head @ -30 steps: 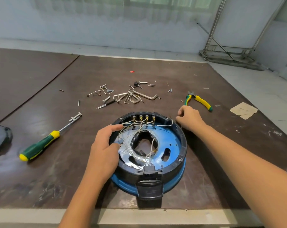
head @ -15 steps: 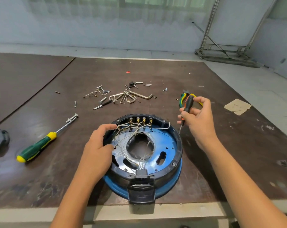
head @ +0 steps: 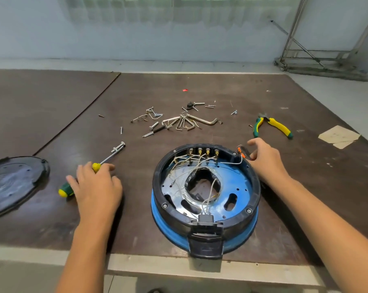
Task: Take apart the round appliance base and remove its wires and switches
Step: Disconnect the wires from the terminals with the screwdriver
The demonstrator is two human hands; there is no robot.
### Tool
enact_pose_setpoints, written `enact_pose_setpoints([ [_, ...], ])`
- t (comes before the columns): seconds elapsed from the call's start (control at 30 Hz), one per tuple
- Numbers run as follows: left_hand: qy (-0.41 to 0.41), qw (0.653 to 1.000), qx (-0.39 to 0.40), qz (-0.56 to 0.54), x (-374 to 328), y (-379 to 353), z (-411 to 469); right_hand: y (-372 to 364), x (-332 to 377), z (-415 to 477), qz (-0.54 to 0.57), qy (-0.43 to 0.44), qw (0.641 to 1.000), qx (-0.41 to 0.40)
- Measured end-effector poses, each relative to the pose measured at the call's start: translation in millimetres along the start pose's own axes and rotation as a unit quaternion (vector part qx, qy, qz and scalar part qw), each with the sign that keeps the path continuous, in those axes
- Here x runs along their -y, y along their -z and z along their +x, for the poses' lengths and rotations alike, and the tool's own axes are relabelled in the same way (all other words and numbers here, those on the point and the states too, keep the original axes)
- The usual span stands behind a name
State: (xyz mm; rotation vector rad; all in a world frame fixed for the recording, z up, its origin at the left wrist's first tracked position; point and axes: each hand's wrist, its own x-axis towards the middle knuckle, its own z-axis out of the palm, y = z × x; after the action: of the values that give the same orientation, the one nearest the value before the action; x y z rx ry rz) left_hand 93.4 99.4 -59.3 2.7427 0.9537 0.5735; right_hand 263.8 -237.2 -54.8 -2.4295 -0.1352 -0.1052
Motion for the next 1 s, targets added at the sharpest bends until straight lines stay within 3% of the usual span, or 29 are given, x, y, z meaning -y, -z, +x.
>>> enact_pose_setpoints([
  [0.1, -0.006, 0.999, 0.008, 0.052, 10, 0, 0, 2, 3, 2, -0.029, -0.014, 0.999, 0.009],
  [0.23, 0.016, 0.999, -0.011, 0.042, 17, 7, 2, 8, 8, -6, -0.011, -0.032, 0.999, -0.013],
  [0.4, 0.072, 0.996, 0.032, 0.048, 35, 12, 10, 15, 16, -35, 0.092, -0.015, 0.994, -0.061],
  [0.47, 0.073, 0.997, 0.04, -0.009, 41, 13, 12, 18, 22, -45, 0.113, 0.016, 0.99, -0.079],
  [0.57, 0.049, 0.982, 0.014, -0.184, 28, 21, 12, 19, 32, -60, 0.14, 0.064, 0.983, -0.096],
  [0.67, 0.017, 0.934, -0.015, -0.357, -12, 36, 9, 16, 40, -71, 0.159, 0.101, 0.977, -0.097],
  [0.77, -0.02, 0.877, 0.019, -0.48, -57, 52, -2, 17, 51, -76, 0.154, 0.17, 0.972, -0.056],
  [0.87, -0.054, 0.848, 0.099, -0.517, -96, 54, -23, 18, 57, -77, 0.123, 0.219, 0.967, -0.032],
  [1.0, -0.088, 0.84, 0.158, -0.511, -131, 42, -45, 17, 56, -77, 0.076, 0.239, 0.968, -0.001],
])
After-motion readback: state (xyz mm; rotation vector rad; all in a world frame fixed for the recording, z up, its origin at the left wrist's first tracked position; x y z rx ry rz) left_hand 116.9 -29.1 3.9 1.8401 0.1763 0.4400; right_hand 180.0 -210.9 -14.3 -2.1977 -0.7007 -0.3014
